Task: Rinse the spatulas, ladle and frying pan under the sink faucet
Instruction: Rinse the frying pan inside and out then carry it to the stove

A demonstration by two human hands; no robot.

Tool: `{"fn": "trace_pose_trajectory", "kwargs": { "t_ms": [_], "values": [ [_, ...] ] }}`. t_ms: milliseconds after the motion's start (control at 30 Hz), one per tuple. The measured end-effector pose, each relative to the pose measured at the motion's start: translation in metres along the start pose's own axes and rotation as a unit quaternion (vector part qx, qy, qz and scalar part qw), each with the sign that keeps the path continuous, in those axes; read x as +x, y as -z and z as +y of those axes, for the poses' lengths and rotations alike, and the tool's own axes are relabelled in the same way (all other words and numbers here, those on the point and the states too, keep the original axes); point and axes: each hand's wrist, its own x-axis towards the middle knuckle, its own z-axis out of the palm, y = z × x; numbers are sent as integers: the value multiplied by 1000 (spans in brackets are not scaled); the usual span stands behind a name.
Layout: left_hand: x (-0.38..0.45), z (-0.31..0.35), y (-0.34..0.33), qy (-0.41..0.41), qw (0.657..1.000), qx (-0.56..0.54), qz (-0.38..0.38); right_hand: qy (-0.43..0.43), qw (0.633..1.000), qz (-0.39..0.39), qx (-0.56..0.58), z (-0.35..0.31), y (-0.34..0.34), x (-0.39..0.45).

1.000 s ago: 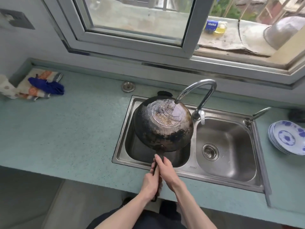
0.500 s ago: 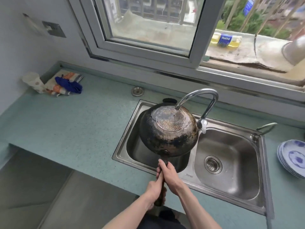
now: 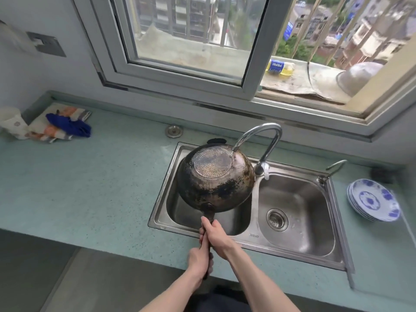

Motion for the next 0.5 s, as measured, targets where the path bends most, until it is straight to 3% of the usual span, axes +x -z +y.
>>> {"fn": "trace_pose_trajectory", "kwargs": {
  "t_ms": [500],
  "values": [
    [6,26,2,-35,999,-13,-17,37,997,41,-54,-20,-12,22]
  ]
}}
